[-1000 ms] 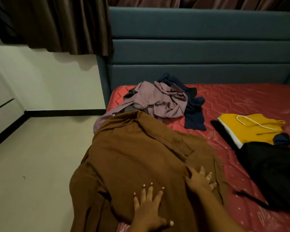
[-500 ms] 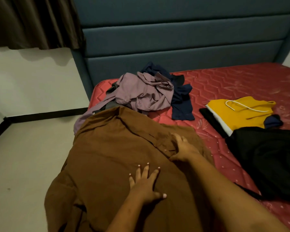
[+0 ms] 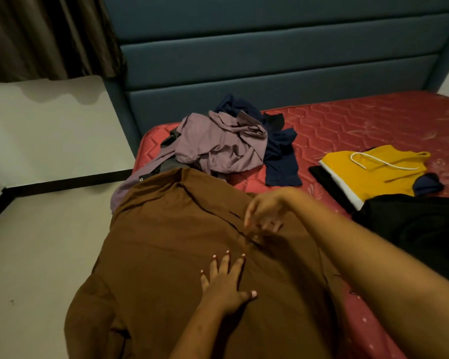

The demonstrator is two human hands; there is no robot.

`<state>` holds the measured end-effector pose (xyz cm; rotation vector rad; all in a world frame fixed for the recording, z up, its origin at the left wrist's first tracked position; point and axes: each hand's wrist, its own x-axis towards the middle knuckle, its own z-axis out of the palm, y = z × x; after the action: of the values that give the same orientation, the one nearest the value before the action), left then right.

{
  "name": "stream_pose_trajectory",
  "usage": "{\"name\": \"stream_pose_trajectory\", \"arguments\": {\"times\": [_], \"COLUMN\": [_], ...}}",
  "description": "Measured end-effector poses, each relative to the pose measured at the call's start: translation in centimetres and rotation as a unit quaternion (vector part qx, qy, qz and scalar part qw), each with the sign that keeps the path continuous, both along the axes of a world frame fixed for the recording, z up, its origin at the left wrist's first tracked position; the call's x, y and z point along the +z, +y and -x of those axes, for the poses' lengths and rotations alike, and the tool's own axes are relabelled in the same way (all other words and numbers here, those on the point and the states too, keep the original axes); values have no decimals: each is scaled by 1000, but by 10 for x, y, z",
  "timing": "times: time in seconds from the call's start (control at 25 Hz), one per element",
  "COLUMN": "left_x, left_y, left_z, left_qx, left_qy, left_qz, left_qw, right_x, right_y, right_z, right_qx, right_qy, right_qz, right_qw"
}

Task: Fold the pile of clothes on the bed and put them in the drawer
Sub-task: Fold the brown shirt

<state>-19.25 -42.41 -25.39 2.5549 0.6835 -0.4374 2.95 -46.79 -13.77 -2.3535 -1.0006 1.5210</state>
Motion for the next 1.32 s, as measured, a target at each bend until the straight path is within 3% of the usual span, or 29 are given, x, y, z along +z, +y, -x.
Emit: {"name": "stream_pose_trajectory", "arguments": {"times": [0.08, 0.12, 0.2, 0.36, 0.4, 0.44, 0.52, 0.56, 0.6, 0.76, 0.84, 0.92, 1.04, 1.12, 1.2, 1.32], "left_x": [6, 9, 13, 22, 24, 25, 27, 28, 28, 28, 25, 24, 22, 21, 19, 10], "left_y": [-3, -3, 1, 17, 20, 22, 21, 19, 17, -2, -11, -15, -12, -8, -7, -7], "left_z": [2, 4, 9, 11, 9, 7, 5, 6, 8, 34, 64, 107, 188, 229, 258, 284], "left_qx": [0, -1, 3, 11, 12, 12, 5, -2, -7, 7, 59, 147, 271, 323, 321, 286], "left_qy": [5, 6, 2, 2, 2, 2, -2, -5, -9, -17, -32, -43, 1, 34, 30, -52], "left_qz": [-7, -13, -28, -48, -55, -64, -97, -115, -125, -118, -111, -130, -144, -121, -105, -138], "left_qw": [1000, 1000, 1000, 999, 998, 998, 995, 993, 992, 993, 992, 980, 952, 938, 941, 947], "right_x": [-30, -47, -69, -47, -28, -7, 28, 43, 36, -9, -28, -54, -89, -103, -106, -111], "right_y": [7, 8, 8, 12, 14, 18, 17, 11, 5, -21, -34, -48, -74, -88, -100, -120], "right_z": [43, 57, 59, -11, -27, -47, -78, -74, -70, 23, 98, 175, 258, 282, 298, 312], "right_qx": [125, 140, 50, -118, -161, -214, -311, -323, -305, -169, -58, 84, 190, 205, 244, 252], "right_qy": [-77, -151, -188, -87, -106, -173, -363, -405, -414, -338, -187, -87, -226, -298, -344, -412], "right_qz": [110, 108, 57, -14, -63, -146, -326, -375, -393, -309, -272, -196, -91, -100, -111, -89], "right_qw": [983, 973, 979, 989, 979, 950, 816, 769, 762, 873, 942, 973, 951, 927, 900, 871]}}
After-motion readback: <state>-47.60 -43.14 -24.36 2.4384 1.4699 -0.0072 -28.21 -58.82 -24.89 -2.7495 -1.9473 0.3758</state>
